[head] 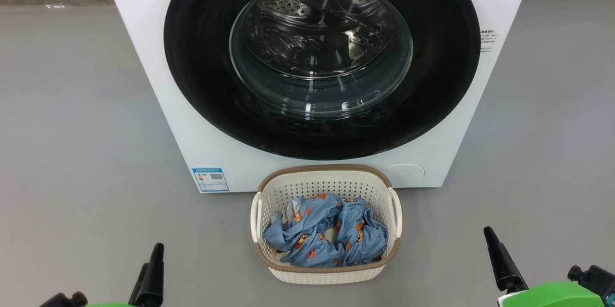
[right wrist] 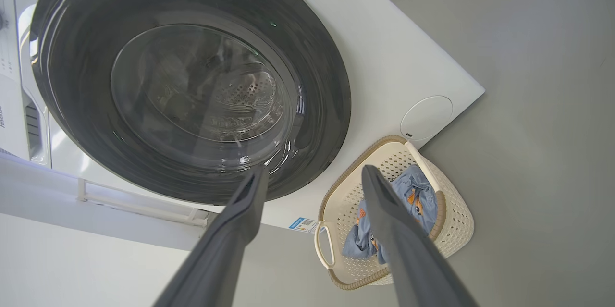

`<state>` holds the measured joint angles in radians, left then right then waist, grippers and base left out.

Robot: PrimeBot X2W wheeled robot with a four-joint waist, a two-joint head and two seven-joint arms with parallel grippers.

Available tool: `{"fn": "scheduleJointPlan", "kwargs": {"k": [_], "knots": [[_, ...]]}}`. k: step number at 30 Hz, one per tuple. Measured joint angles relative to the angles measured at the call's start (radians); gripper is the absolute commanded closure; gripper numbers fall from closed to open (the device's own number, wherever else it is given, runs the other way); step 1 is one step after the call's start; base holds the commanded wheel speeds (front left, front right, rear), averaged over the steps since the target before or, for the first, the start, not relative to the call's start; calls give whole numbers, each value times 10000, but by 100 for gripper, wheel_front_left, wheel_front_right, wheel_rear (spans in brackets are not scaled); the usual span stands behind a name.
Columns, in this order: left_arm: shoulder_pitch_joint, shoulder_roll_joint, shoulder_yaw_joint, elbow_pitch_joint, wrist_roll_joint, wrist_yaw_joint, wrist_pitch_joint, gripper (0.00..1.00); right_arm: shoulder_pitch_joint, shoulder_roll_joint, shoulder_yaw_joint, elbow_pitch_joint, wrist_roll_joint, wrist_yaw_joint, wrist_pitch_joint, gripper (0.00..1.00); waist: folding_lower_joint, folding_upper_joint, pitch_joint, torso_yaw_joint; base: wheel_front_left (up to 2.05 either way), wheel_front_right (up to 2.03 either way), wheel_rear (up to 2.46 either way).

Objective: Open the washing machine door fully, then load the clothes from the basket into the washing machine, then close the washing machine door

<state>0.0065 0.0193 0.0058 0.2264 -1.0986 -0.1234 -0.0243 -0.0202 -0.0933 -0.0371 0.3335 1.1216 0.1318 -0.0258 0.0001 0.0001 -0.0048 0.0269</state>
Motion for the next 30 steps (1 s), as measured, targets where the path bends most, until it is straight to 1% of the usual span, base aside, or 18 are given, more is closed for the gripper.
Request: {"fn": "scheduleJointPlan", "kwargs": {"k": [5, 23, 30], "knots": [[128, 6, -4, -104, 575, 21, -128, 0, 5, 2, -31, -50, -316, 0, -140, 0, 0, 0, -5, 13, 0, 0, 0], [166, 21, -282, -512, 2734, 146, -654, 0, 233, -134, 155, -150, -2337, 0, -654, 0, 0, 0, 2, 151, 0, 0, 0], [356, 44, -336, -665, 3538, 221, -838, 0, 232, -290, 184, -178, -3089, 0, -836, 0, 0, 0, -4, 189, 0, 0, 0]]}}
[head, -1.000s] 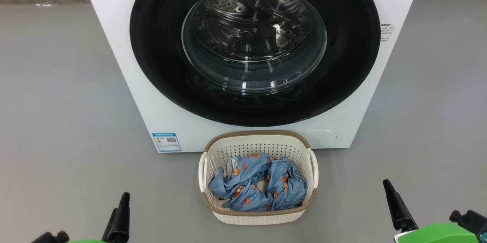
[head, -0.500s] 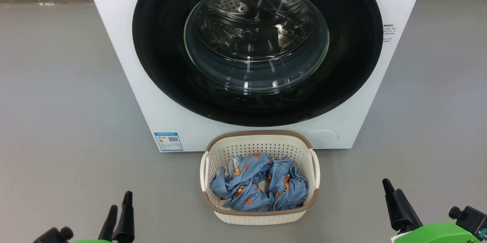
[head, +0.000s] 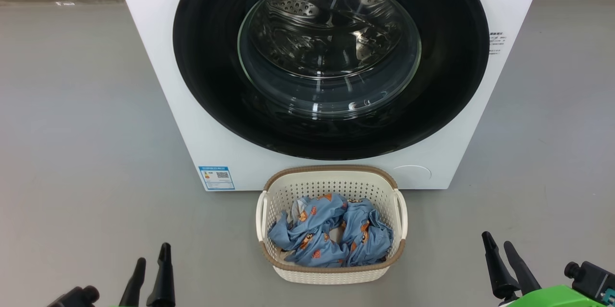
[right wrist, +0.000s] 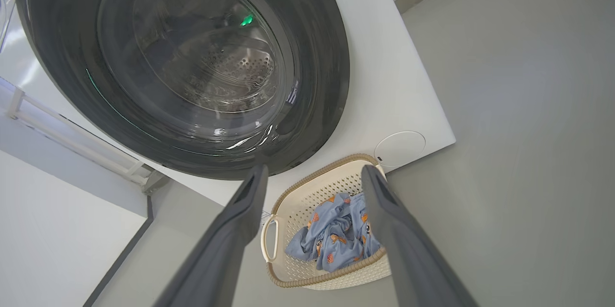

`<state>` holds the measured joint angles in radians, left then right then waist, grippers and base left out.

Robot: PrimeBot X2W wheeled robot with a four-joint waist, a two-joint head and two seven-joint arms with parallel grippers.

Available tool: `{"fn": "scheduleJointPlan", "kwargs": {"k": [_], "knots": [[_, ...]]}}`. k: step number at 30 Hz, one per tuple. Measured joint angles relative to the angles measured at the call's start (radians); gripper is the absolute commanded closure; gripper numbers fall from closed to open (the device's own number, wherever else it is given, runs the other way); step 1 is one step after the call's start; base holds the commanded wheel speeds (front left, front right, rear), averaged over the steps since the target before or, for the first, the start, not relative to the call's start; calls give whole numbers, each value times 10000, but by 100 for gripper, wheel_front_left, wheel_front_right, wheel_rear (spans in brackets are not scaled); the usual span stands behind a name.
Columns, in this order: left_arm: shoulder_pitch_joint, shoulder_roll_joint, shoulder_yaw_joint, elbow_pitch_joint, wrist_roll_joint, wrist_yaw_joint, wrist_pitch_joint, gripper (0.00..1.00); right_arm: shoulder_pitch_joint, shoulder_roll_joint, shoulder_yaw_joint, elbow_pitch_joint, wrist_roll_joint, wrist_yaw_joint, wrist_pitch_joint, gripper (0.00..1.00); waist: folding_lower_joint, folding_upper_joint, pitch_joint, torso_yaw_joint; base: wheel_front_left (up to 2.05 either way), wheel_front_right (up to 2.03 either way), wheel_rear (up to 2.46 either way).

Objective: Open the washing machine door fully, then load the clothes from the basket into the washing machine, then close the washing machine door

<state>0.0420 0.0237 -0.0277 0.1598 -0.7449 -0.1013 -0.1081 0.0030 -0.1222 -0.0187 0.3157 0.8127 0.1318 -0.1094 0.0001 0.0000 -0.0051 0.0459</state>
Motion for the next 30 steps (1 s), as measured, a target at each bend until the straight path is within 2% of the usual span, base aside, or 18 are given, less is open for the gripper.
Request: {"fn": "scheduleJointPlan", "kwargs": {"k": [30], "knots": [[30, 109, -351, -577, 3340, 90, -871, 0, 163, -345, -94, -150, -2928, 0, -878, 0, 0, 0, 120, 149, 0, 0, 0]]}}
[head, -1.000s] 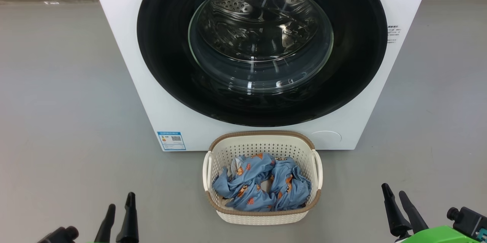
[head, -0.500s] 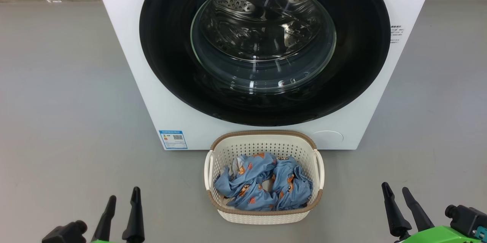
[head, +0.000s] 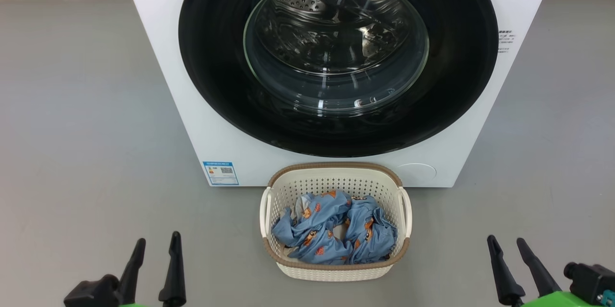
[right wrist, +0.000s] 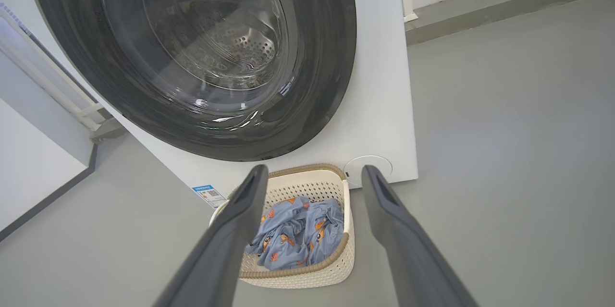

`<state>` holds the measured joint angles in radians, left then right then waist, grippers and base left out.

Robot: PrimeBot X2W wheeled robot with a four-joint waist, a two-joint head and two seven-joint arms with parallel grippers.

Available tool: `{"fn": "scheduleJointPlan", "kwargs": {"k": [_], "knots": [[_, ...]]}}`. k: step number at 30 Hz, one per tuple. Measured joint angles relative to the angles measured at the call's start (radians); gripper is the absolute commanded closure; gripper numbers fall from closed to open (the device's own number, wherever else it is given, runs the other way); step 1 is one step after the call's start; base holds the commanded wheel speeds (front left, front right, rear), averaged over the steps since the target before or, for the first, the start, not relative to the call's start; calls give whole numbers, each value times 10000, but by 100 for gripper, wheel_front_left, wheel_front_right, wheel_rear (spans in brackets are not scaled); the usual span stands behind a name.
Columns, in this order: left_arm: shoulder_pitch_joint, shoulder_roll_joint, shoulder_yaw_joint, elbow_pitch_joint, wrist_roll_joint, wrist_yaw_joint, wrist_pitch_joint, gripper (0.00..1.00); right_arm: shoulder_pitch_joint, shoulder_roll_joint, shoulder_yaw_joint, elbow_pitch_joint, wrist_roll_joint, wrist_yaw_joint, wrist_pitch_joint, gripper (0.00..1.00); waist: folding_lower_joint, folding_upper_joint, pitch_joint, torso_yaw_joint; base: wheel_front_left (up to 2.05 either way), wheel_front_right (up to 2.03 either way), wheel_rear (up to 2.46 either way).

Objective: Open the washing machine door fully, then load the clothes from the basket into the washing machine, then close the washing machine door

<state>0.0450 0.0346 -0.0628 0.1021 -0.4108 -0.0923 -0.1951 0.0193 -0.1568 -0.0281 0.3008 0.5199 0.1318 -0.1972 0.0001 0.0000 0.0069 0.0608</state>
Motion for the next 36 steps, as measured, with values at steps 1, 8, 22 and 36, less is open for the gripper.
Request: {"fn": "scheduleJointPlan", "kwargs": {"k": [1, 8, 22, 36], "knots": [[1, 2, -10, -10, 132, 0, -2, 0, 48, 0, -40, 4, -121, 0, -2, 0, 0, 0, 7, 3, 0, 0, 0], [4, 29, -52, -146, 930, 2, -255, 0, 59, -48, -140, -42, -849, 0, -221, 0, 0, 0, 76, -8, 0, 0, 0], [6, 42, -205, -353, 2209, 8, -560, 0, 59, -96, -192, -104, -2015, 0, -523, 0, 0, 0, 90, 53, 0, 0, 0], [190, 69, -416, -222, 2711, 0, -600, 0, 63, -69, -276, -134, -2015, 0, -523, 0, 0, 0, 26, 66, 4, 4, -7]]}}
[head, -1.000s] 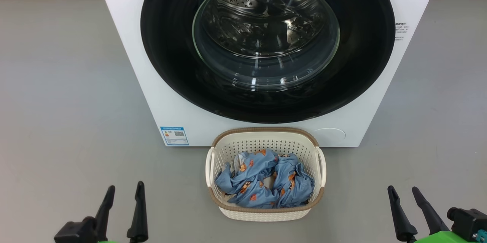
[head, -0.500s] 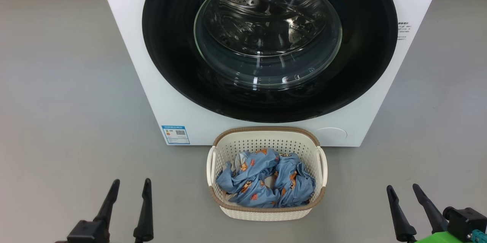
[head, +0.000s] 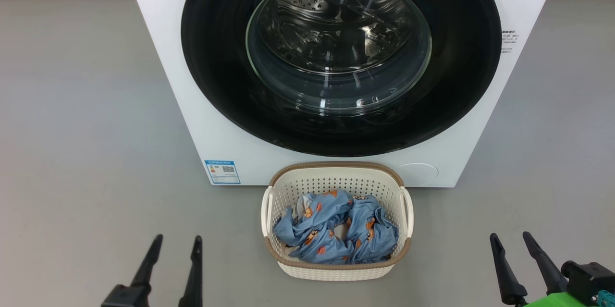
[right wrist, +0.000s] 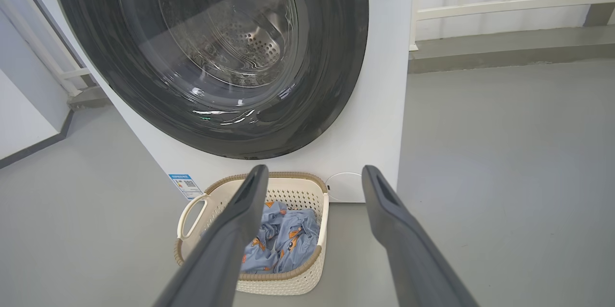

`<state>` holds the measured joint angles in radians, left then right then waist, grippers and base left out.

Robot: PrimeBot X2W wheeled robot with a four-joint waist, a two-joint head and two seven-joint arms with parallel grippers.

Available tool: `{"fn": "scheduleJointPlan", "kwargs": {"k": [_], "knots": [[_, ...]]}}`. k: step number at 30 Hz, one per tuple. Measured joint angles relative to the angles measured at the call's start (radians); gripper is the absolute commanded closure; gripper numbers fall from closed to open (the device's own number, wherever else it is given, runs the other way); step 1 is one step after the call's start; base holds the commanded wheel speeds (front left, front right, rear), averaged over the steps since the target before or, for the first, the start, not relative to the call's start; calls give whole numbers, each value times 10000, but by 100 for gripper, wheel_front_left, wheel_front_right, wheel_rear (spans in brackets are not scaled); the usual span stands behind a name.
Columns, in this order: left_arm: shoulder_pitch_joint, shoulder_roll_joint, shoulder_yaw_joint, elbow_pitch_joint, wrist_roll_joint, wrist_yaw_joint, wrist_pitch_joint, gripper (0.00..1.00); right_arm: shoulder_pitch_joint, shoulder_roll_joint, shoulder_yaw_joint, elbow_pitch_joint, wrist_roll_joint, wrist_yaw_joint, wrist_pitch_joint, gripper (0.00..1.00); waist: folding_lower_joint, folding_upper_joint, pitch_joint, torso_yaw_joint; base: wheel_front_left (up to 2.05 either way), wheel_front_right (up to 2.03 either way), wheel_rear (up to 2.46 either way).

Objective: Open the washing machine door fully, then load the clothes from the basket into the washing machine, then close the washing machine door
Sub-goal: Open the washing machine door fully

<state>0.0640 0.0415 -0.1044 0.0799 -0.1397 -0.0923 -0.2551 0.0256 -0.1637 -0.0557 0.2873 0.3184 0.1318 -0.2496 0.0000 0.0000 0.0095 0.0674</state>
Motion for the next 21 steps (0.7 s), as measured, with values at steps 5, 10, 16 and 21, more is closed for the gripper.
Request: {"fn": "scheduleJointPlan", "kwargs": {"k": [5, 10, 16, 21], "knots": [[1, 6, -52, 56, 38, 0, -2, 0, 0, 13, -4, -2, 0, 0, 0, 0, 0, 0, -21, -12, 48, 48, -96], [1, 36, -50, 67, 40, 0, -2, 0, 1, 25, -4, -13, 0, 0, 0, 0, 0, 0, -32, -16, 87, 87, -174], [1, 33, -44, 88, 115, 0, -2, 0, 7, 23, -17, -21, 0, 0, 0, 0, -1, 0, -36, -3, 120, 120, -241], [1, 33, -44, 105, 113, 0, -2, 0, 14, 17, -33, -31, 0, 0, 0, 0, 0, 0, -19, 11, 123, 123, -246]]}}
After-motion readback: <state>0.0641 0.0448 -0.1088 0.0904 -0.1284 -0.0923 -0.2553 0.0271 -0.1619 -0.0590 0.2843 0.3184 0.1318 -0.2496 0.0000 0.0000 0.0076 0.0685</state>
